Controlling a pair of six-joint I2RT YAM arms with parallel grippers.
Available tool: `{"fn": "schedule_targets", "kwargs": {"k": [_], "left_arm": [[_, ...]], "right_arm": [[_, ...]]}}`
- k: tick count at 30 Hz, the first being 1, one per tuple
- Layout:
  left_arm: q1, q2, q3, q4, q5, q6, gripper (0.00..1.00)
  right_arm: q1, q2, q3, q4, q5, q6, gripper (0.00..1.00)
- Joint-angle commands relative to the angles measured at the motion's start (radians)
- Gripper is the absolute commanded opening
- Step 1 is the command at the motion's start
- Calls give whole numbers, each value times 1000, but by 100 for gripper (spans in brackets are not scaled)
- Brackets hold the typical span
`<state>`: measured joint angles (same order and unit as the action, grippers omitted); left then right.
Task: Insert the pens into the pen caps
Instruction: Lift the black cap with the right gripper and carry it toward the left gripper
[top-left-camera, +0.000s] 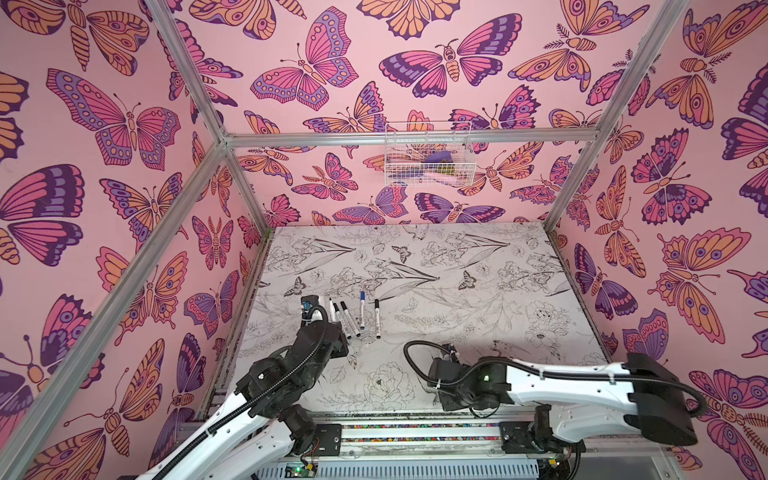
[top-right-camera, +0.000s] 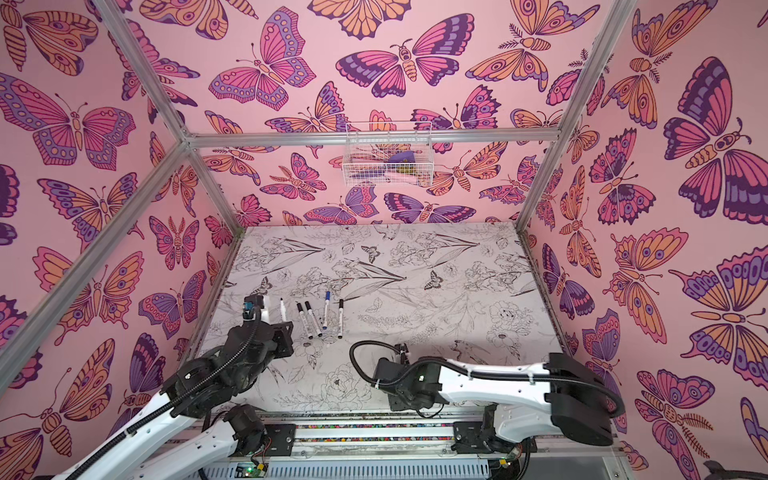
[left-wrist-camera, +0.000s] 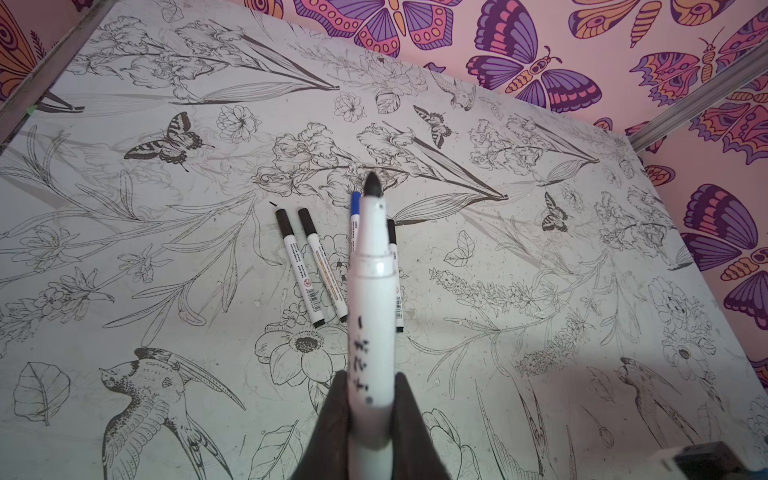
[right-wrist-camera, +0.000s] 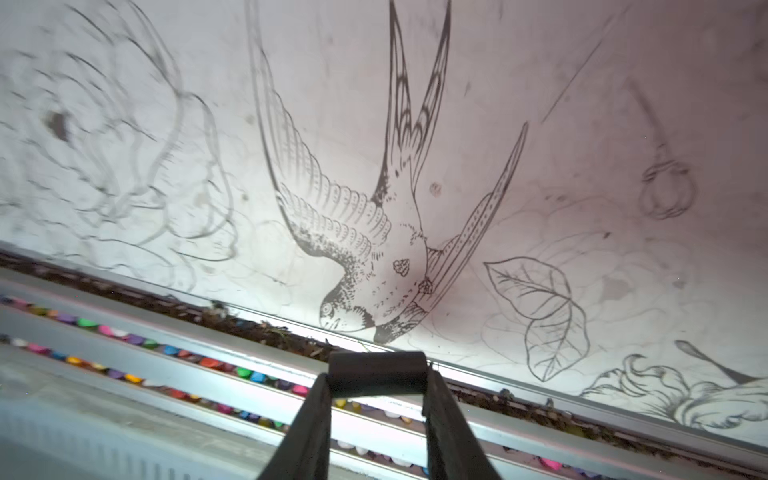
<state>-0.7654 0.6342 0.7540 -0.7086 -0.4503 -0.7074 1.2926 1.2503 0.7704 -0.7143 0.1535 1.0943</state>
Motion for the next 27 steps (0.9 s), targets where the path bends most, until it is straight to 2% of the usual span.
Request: {"fn": "schedule_targets", "kwargs": {"k": [1, 4, 6, 11, 14, 17, 21, 27], "left_arm": [[-5, -8, -23, 17, 94, 67, 0], [-5, -4, -32, 53, 268, 163, 0], [-5, -1, -39, 55, 348, 195, 0], [-6, 23, -103, 166, 446, 225, 0], [-6, 123, -116, 250, 484, 240, 0], [-9, 242, -73, 265, 468, 250, 0], [-9, 335, -58, 345, 446, 244, 0], [-9, 376, -69, 430, 401, 170, 0]], "right_arm": [[-27, -57, 29, -42, 133, -20, 18], [-138, -48, 68, -20, 82, -91, 17], [-217, -4, 117, 16, 42, -186, 17], [-368, 175, 274, 2, -66, -377, 18], [-436, 330, 392, -51, -161, -530, 18], [-442, 501, 501, -154, -141, -683, 19], [-445, 628, 552, -160, -114, -836, 23], [-451, 701, 576, -152, -114, -917, 34]]}}
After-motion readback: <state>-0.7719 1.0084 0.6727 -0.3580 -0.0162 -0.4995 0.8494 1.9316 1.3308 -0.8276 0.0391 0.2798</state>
